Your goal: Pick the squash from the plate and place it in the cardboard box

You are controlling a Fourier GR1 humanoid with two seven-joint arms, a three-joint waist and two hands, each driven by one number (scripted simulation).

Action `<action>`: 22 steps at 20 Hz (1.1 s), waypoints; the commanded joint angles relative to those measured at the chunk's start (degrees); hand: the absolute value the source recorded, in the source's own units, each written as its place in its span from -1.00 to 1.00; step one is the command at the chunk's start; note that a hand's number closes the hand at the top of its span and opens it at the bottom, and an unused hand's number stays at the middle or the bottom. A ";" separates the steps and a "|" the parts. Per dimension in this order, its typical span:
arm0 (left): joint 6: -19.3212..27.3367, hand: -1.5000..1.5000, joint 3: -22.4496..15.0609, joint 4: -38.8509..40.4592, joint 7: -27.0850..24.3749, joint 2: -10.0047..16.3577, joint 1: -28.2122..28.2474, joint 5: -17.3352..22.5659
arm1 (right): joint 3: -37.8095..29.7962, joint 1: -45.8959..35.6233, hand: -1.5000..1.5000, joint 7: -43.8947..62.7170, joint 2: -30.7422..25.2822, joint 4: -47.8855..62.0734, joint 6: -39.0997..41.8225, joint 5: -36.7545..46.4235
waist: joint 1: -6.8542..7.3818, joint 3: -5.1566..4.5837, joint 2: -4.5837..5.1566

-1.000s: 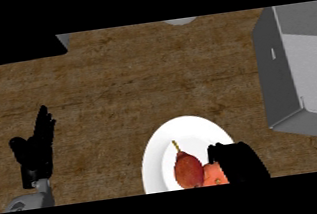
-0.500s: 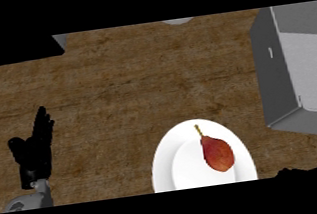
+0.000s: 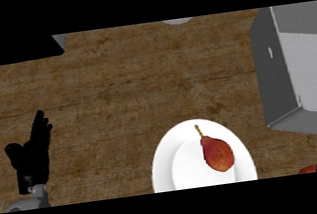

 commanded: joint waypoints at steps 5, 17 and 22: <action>0.84 0.00 0.00 0.49 -1.08 -0.77 -0.23 -0.70 | -17.31 0.80 1.00 0.44 -2.77 -5.02 1.10 -18.36 | 0.96 -0.02 0.36; 0.12 0.00 -3.10 -4.33 2.93 -1.79 -0.32 -2.18 | -32.15 -12.41 1.00 -18.58 -0.70 23.04 14.31 -44.18 | 4.21 0.10 0.75; -1.64 0.00 -2.07 -1.13 2.12 -1.48 -3.36 -1.35 | -26.74 -24.33 1.00 -27.36 1.00 42.94 16.51 -40.50 | 5.83 0.12 1.25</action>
